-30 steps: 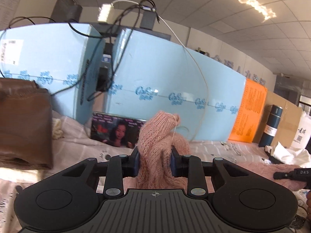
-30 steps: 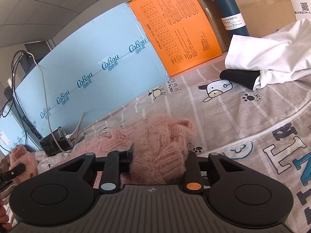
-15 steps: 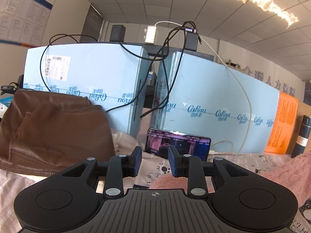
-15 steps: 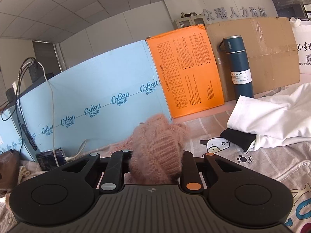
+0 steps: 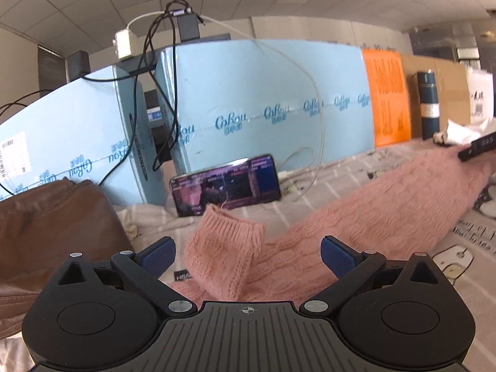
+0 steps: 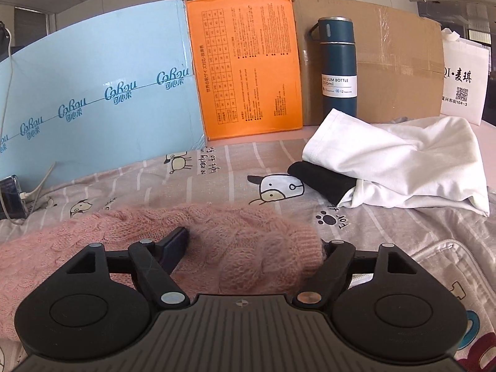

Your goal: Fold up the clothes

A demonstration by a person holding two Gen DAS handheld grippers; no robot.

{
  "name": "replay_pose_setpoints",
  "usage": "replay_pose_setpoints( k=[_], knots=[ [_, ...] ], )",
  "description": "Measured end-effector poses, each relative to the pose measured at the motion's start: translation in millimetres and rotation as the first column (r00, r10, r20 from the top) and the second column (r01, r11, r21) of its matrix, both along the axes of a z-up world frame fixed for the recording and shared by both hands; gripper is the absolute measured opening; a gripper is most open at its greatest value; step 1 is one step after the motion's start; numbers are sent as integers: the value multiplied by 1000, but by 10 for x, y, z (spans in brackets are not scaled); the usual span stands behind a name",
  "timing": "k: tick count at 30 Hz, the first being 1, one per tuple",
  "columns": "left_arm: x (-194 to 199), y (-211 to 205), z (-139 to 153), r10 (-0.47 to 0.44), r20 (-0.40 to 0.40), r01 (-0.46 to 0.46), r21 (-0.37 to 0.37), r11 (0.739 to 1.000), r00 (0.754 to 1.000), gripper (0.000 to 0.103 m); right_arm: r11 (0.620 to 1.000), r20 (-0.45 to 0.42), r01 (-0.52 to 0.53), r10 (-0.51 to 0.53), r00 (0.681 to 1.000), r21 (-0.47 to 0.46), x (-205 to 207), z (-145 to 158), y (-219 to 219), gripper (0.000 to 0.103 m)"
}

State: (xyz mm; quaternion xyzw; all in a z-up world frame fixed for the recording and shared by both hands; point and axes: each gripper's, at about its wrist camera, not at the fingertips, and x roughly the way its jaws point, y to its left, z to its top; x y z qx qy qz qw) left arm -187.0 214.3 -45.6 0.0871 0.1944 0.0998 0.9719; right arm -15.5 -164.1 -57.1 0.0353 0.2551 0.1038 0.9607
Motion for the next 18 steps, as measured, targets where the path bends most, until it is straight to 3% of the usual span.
replay_pose_setpoints(
  k=[2,5,10,14,18],
  knots=[
    [83,51,-46,103,-52,-103,20,995,993,101,1000,2,0,0,1000,10,3,-7,-22,79],
    [131,188,-74,272,-91,-271,28,962,958,101,1000,6,-1,1,1000,25,9,-18,-54,81],
    [-39,345,5,363,-43,-363,12,932,931,101,998,56,0,-4,998,65,-61,61,-148,83],
    [-181,381,105,365,4,-365,16,931,931,101,997,141,-36,26,990,73,-162,234,-257,85],
    [-247,352,248,262,84,-262,-15,965,961,101,986,248,-162,166,955,-36,-253,543,-316,86]
  ],
)
